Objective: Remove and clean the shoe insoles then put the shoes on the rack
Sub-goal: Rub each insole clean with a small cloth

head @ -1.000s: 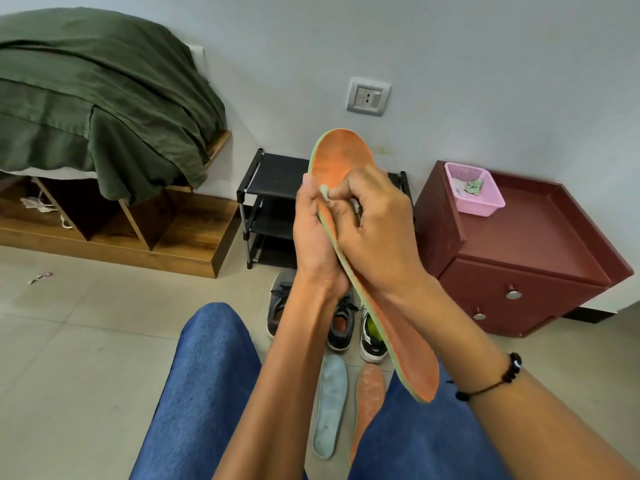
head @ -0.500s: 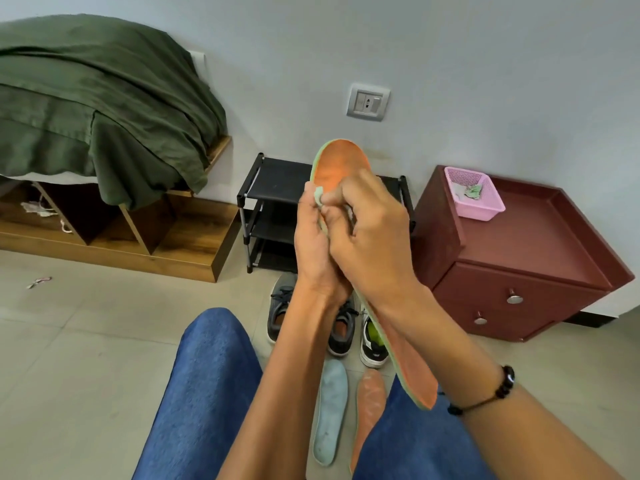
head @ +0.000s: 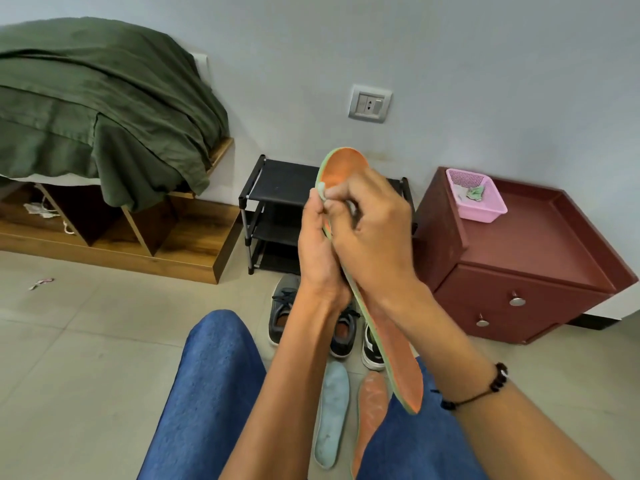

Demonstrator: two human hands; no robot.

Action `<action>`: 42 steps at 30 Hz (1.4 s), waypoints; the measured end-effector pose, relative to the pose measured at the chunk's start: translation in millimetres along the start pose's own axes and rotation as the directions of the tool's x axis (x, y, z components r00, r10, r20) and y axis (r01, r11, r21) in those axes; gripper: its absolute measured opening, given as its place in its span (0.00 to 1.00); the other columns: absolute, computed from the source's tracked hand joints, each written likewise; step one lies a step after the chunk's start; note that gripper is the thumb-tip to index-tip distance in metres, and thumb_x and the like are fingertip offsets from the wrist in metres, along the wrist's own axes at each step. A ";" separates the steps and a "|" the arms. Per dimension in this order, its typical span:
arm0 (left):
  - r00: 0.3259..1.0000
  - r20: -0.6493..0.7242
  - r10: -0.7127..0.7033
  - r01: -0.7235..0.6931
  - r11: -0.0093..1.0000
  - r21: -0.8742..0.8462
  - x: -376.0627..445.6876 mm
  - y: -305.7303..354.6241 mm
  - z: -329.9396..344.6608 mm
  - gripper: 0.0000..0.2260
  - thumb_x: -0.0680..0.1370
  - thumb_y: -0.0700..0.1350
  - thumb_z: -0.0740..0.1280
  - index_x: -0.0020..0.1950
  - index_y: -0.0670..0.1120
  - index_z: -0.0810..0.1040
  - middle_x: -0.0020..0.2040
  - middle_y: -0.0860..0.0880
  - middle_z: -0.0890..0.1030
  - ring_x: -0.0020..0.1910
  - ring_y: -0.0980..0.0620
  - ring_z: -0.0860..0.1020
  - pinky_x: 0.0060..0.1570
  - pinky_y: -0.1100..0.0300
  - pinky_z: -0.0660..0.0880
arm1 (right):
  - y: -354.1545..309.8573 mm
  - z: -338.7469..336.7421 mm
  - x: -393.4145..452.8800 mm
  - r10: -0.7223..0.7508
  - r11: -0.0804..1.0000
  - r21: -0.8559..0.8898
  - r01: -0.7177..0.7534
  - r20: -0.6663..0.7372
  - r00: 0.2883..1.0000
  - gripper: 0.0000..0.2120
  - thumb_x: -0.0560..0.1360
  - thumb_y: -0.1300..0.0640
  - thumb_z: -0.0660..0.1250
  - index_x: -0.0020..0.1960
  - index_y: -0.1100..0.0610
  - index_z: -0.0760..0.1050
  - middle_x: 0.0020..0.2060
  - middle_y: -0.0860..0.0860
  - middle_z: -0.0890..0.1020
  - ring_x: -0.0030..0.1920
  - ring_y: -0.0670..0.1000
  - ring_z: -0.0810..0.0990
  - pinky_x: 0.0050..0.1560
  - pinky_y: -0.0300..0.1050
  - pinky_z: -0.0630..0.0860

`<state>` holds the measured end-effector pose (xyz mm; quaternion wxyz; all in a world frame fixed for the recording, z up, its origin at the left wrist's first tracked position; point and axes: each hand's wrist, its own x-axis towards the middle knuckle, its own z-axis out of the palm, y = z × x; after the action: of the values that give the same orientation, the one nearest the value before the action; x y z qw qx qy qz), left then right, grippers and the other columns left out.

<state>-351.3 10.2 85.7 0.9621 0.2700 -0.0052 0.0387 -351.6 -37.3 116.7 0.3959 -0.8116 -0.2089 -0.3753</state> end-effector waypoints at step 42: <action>0.997 -0.076 -0.013 0.022 0.993 0.114 -2.0 11.7 2.1 0.21 0.81 0.55 0.54 0.47 0.41 0.79 0.38 0.45 0.79 0.37 0.53 0.78 0.37 0.62 0.76 | 25.9 2.7 38.1 -0.020 0.960 -0.279 0.013 -0.021 1.000 0.04 0.71 0.63 0.62 0.39 0.62 0.73 0.39 0.56 0.78 0.36 0.59 0.77 0.32 0.43 0.66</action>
<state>-354.1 18.9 93.6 0.9447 0.3235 0.0355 0.0407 -309.9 -49.0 132.6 0.2770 -0.8531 -0.1562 -0.4137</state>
